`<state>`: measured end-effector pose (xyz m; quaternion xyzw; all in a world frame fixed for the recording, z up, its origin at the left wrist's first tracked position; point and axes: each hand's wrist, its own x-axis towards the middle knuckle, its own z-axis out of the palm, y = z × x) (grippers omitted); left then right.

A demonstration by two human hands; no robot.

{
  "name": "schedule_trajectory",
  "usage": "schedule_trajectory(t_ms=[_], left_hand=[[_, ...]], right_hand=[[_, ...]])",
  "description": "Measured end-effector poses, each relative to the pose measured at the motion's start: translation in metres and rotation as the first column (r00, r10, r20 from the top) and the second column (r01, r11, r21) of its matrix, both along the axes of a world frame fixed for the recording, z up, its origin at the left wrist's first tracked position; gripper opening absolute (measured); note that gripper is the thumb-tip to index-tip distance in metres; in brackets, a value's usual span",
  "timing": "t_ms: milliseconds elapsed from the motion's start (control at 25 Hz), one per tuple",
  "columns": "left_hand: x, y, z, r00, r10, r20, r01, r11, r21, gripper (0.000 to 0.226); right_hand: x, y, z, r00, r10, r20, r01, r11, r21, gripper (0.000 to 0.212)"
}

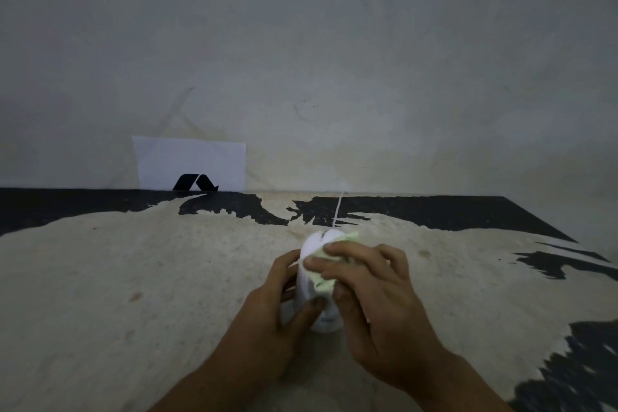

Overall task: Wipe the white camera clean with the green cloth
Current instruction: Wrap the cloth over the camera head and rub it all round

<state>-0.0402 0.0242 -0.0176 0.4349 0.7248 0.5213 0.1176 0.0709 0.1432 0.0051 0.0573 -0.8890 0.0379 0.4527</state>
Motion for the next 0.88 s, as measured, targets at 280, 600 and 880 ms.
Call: schedule_trajectory(t_ms=[280,600,880], left_hand=[[0.001,-0.006,0.0,0.996,-0.058,0.074,0.055,0.998,0.031,0.06],[-0.001,-0.004,-0.002,0.996,-0.057,0.063,0.055,0.998,0.042,0.065],[-0.001,-0.002,-0.005,1.0,0.001,0.009,-0.002,0.999,0.033,0.049]], right_hand=[[0.002,0.014,0.002,0.989,-0.113,-0.09,0.087,0.963,-0.253,0.025],[-0.003,0.005,-0.005,0.996,-0.084,-0.021,0.058,0.824,-0.564,0.028],[-0.005,-0.006,0.002,0.999,-0.007,0.053,-0.002,0.986,0.169,0.033]])
